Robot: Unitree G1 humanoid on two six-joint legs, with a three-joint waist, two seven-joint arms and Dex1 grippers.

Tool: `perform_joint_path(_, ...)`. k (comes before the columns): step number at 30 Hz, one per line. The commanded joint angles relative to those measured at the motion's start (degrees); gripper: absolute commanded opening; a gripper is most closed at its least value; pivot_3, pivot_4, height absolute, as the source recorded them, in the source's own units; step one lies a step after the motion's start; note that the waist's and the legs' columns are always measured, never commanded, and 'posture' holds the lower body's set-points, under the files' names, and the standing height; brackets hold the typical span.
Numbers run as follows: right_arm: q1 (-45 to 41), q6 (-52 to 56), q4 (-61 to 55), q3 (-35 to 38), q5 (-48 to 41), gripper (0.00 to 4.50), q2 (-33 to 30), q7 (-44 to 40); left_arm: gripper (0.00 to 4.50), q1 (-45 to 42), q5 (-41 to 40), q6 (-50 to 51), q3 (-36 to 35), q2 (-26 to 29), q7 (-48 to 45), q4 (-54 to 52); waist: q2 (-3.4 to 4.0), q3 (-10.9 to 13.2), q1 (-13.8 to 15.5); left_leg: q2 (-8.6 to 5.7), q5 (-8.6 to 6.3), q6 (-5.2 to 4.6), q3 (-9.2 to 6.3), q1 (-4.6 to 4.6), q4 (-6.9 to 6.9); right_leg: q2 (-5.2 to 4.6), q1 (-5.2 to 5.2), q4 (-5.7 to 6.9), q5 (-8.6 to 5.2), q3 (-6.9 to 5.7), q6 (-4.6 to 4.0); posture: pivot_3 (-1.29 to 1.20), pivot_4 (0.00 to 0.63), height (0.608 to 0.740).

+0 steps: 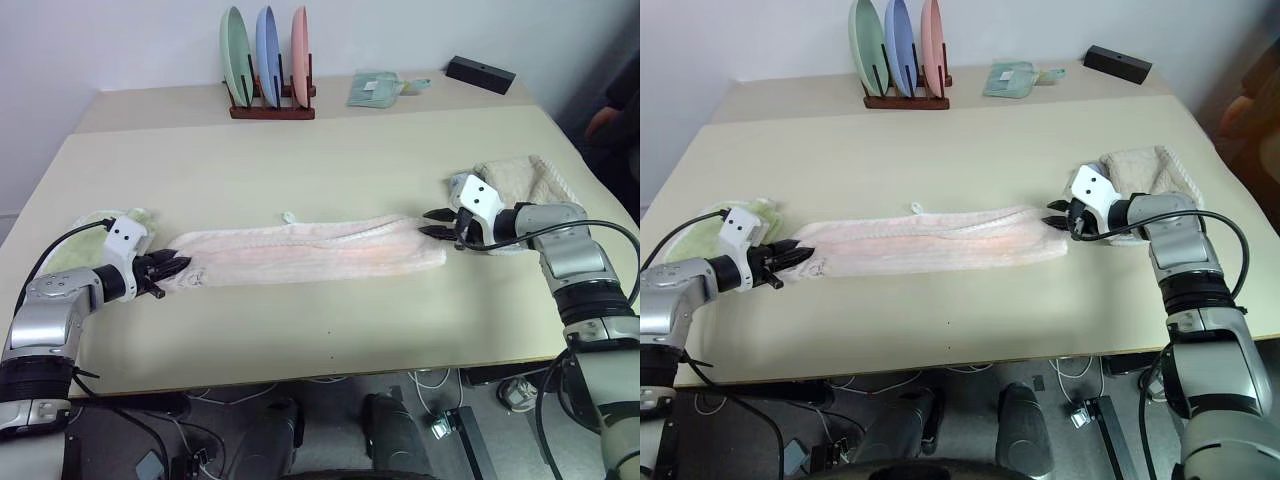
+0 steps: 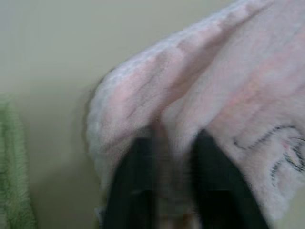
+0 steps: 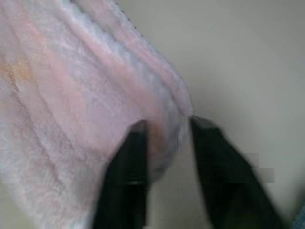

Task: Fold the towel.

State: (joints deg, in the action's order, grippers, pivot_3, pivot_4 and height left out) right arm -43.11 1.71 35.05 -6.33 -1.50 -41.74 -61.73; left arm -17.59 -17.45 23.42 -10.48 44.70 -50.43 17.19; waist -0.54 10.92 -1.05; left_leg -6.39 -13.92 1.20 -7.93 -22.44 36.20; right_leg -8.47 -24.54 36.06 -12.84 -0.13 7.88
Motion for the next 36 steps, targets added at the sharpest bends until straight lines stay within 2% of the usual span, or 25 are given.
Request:
perform_joint_path(1, -2.66, -2.83, 1.84, 0.96, 1.24, 3.38, 0.44, 2.89, 3.37, -1.76, -0.62, -1.02, -3.19, -0.93, 3.43, 0.43, 0.0, 0.0, -0.01, 0.0, 0.0, 0.01, 0.0, 0.0, 0.0, 0.0, 0.0, 0.01, 0.0, 0.0, 0.0, 0.0, 0.15, 0.74)
perform_joint_path(2, -2.89, -3.24, 2.42, 0.97, 1.45, 3.8, 0.59, 3.3, 3.43, -2.35, -1.17, -1.01, -4.03, -1.59, 4.58, 0.69, 0.0, 0.0, 0.01, 0.0, 0.01, 0.01, -0.01, 0.0, -0.01, 0.0, -0.01, 0.01, 0.0, 0.0, 0.0, 0.0, 0.15, 0.74)
perform_joint_path(7, -3.44, -4.36, 4.51, 1.36, 2.14, 3.8, 1.26, 6.17, 3.43, -5.79, -2.5, -0.06, -8.93, -5.9, 13.99, 2.72, -0.02, -0.01, 0.03, -0.01, 0.01, 0.02, -0.02, 0.0, 0.03, 0.0, 0.01, 0.02, 0.01, 0.0, 0.01, 0.0, 0.15, 0.74)
perform_joint_path(12, -2.93, -4.56, 4.2, 2.28, 2.41, 3.8, 1.12, 9.26, 3.43, -6.05, -1.6, -0.64, -10.55, -7.67, 19.85, 4.03, -0.02, -0.01, -0.14, -0.02, 0.06, 0.1, -0.01, 0.0, 0.02, -0.01, 0.0, 0.01, 0.01, 0.0, 0.01, 0.0, 0.15, 0.74)
perform_joint_path(16, -0.11, 0.14, -2.07, 5.12, -1.88, 3.8, -0.22, 6.77, 3.43, -3.64, -3.29, -1.12, -11.16, -8.61, 19.41, 0.74, -0.02, -0.01, -0.01, -0.02, 0.06, 0.1, -0.01, 0.0, 0.03, -0.01, 0.0, 0.02, 0.01, 0.0, 0.01, 0.0, 0.15, 0.74)
perform_joint_path(19, 4.15, 9.2, -12.16, 8.74, -8.28, 4.47, -1.69, 3.11, 3.43, -1.04, -6.95, -0.4, -13.32, -8.76, 17.4, -4.77, -0.02, -0.01, 0.06, -0.02, 0.05, 0.09, -0.02, -0.03, 0.03, -0.02, 0.0, 0.0, 0.01, 0.0, 0.02, 0.0, 0.15, 0.74)
perform_joint_path(21, 7.2, 14.46, -18.99, 10.78, -11.62, 4.47, -2.7, 2.28, 3.43, 1.09, -8.94, 1.19, -14.41, -8.17, 16.36, -8.21, -0.02, -0.01, 0.15, -0.02, 0.02, 0.03, -0.05, -0.04, 0.04, -0.02, 0.0, -0.01, 0.01, 0.0, 0.02, 0.0, 0.15, 0.74)
perform_joint_path(25, 17.03, 31.26, -36.76, 18.7, -24.36, 4.47, -2.52, 4.48, 3.43, 10.44, -9.25, 4.06, -14.89, -4.48, 12.91, -15.5, 0.01, -0.04, 0.02, 0.01, 0.0, 0.0, -0.02, 0.01, -0.02, -0.01, 0.0, -0.02, 0.01, 0.05, 0.01, 0.0, 0.15, 0.74)
perform_joint_path(28, 21.73, 39.39, -43.5, 22.09, -29.58, 4.47, -1.8, 7.92, 3.43, 13.55, -10.43, 5.04, -16.69, -3.63, 12.61, -18.17, 0.0, -0.03, 0.39, 0.02, -0.01, -0.01, -0.02, 0.01, 0.01, -0.01, 0.02, 0.0, 0.01, 0.06, 0.0, 0.0, 0.15, 0.74)
perform_joint_path(31, 28.03, 52.08, -50.85, 26.18, -37.83, 4.47, 1.5, 14.72, 3.43, 16.91, -11.99, 5.2, -17.36, -3.56, 11.6, -25.48, -0.16, -0.12, 0.83, 0.03, 0.0, 0.0, -0.05, -0.01, 0.1, -0.01, 0.08, -0.01, 0.0, 0.05, 0.0, 0.0, 0.15, 0.74)
perform_joint_path(36, 32.08, 64.99, -55.72, 30.51, -43.42, 4.47, 9.26, 28.62, 3.43, 21.89, -11.07, 4.86, -7.61, -3.63, 7.83, -40.37, -0.17, -0.17, 1.82, 0.0, -0.01, -0.02, 0.02, 0.0, 0.1, -0.05, 0.09, -0.07, 0.0, 0.1, -0.01, 0.0, 0.15, 0.74)
